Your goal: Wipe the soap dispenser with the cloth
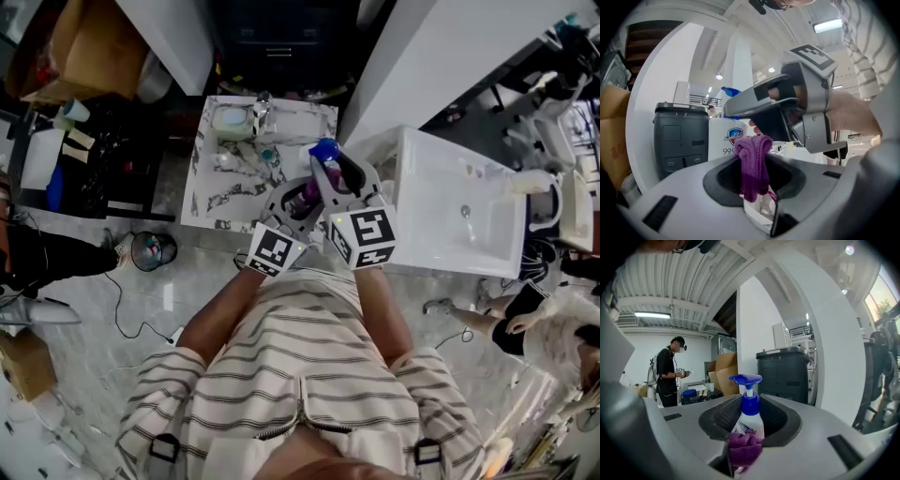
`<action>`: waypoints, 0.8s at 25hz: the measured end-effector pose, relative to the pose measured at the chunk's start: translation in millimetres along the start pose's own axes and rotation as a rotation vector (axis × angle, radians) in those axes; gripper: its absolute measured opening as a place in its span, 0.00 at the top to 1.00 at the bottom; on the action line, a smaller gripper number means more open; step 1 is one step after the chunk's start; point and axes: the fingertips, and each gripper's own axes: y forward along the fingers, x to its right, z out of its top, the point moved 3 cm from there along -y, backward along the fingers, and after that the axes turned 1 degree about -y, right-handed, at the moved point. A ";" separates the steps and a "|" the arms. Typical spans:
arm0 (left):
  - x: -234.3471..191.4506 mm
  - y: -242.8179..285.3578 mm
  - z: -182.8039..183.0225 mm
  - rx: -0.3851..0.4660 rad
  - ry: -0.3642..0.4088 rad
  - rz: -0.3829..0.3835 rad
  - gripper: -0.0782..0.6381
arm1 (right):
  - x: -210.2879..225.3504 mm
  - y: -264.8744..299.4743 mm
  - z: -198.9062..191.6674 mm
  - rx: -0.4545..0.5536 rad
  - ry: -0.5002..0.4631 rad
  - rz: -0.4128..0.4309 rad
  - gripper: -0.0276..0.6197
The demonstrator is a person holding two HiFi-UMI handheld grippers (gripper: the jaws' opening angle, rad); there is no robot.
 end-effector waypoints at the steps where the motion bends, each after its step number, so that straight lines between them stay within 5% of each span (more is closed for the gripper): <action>1: 0.5 0.7 -2.2 -0.006 0.000 -0.002 0.72 | 0.3 -1.3 0.9 0.004 0.003 -0.001 0.75; 20: -17.8 -11.2 -25.4 -0.063 -0.027 0.028 0.72 | 7.1 -4.4 0.7 0.009 0.029 -0.029 0.75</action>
